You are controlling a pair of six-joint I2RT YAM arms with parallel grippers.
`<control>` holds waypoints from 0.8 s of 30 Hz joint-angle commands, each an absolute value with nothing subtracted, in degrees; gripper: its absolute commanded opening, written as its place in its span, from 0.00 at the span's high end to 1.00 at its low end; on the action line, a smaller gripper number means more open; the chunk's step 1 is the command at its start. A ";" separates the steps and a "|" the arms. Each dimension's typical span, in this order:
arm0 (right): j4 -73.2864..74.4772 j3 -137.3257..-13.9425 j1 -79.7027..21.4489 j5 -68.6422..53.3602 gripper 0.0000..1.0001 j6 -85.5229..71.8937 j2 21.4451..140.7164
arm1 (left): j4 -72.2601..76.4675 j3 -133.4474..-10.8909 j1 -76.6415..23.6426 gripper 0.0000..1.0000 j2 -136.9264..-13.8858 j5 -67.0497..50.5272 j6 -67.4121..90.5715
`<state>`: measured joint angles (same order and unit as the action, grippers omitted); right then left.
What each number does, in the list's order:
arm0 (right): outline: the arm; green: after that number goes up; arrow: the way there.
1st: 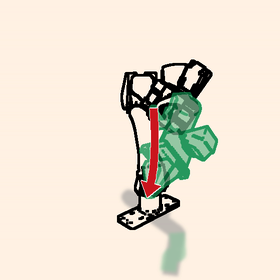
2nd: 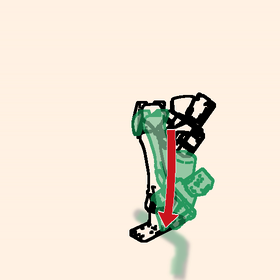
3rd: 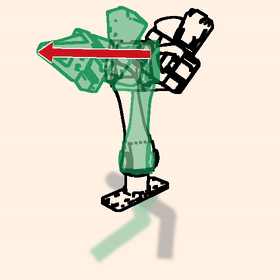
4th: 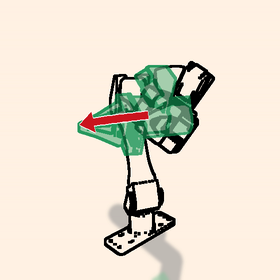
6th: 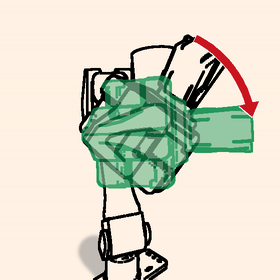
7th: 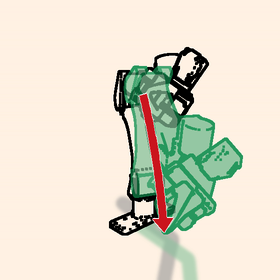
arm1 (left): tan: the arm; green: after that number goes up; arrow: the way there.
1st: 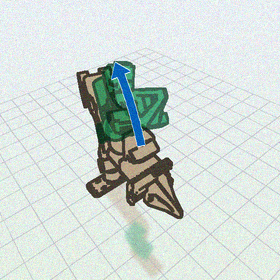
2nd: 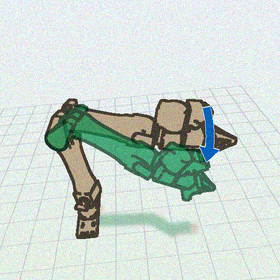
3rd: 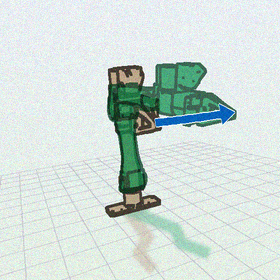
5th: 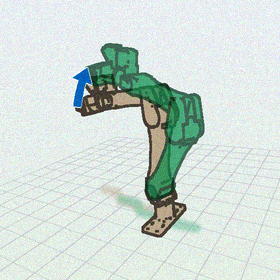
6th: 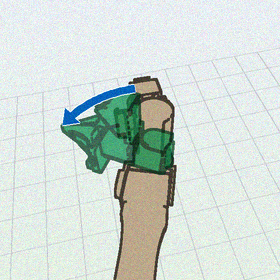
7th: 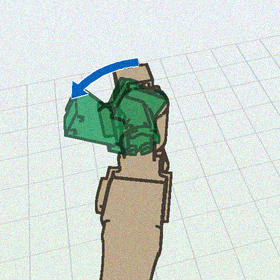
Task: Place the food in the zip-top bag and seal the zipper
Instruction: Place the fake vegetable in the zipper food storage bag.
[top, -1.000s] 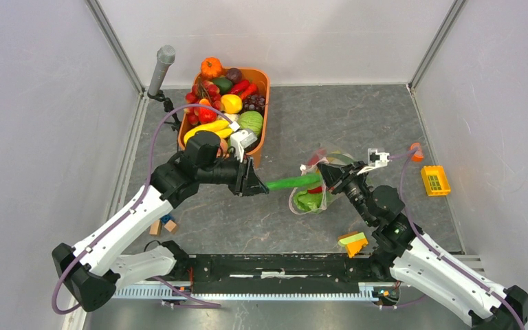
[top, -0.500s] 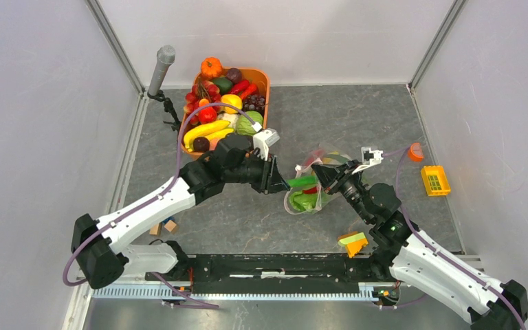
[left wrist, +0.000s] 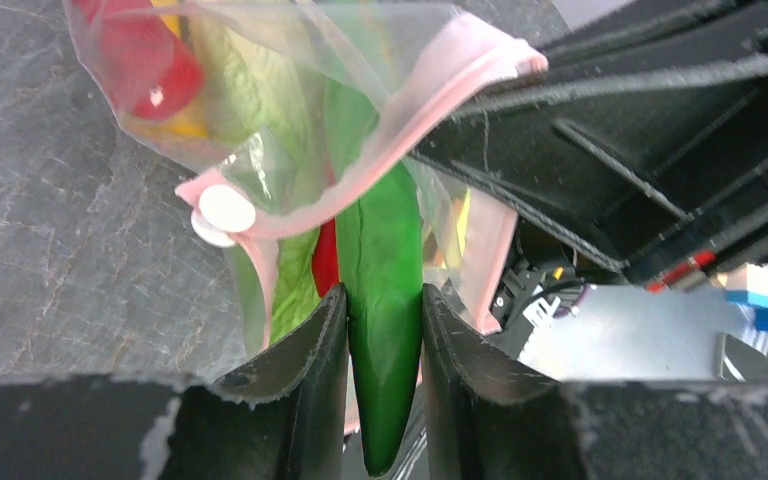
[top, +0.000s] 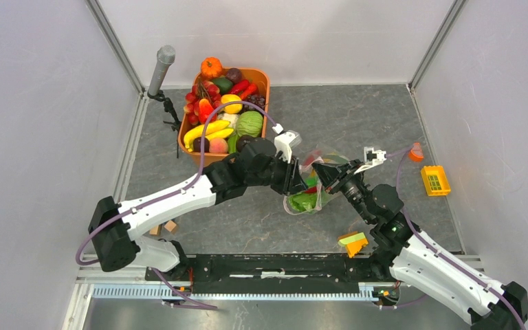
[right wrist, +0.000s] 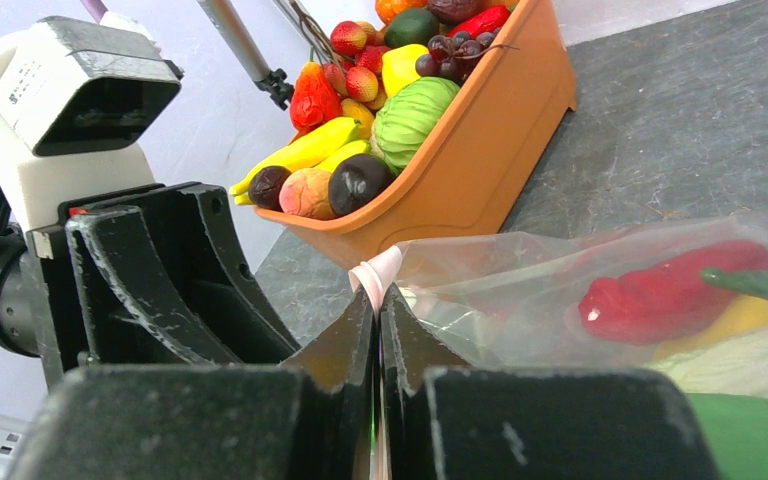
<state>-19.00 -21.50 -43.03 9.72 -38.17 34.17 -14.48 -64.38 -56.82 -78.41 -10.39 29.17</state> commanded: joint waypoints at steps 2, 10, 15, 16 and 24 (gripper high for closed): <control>-25.03 -21.56 -43.20 9.91 0.93 -39.38 32.39 | -12.28 -70.19 -59.06 0.69 -81.86 -0.34 31.37; -25.06 -20.44 -43.18 11.95 0.93 -39.98 30.74 | -12.12 -74.29 -60.32 0.65 -88.02 1.55 30.39; -23.88 -19.57 -43.21 14.27 0.93 -40.38 29.84 | -12.48 -74.99 -60.37 0.51 -88.43 -1.06 30.67; -23.77 -19.25 -43.23 14.61 0.93 -40.54 29.79 | -12.48 -74.78 -60.35 0.45 -87.67 -0.83 30.56; -23.09 -18.50 -43.20 17.32 0.93 -40.61 29.20 | -14.33 -73.54 -60.35 0.18 -79.58 -3.94 26.57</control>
<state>-20.47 -18.46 -43.03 14.55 -40.29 30.04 -15.86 -72.27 -60.14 -85.82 -0.78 29.06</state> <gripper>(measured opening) 0.073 0.797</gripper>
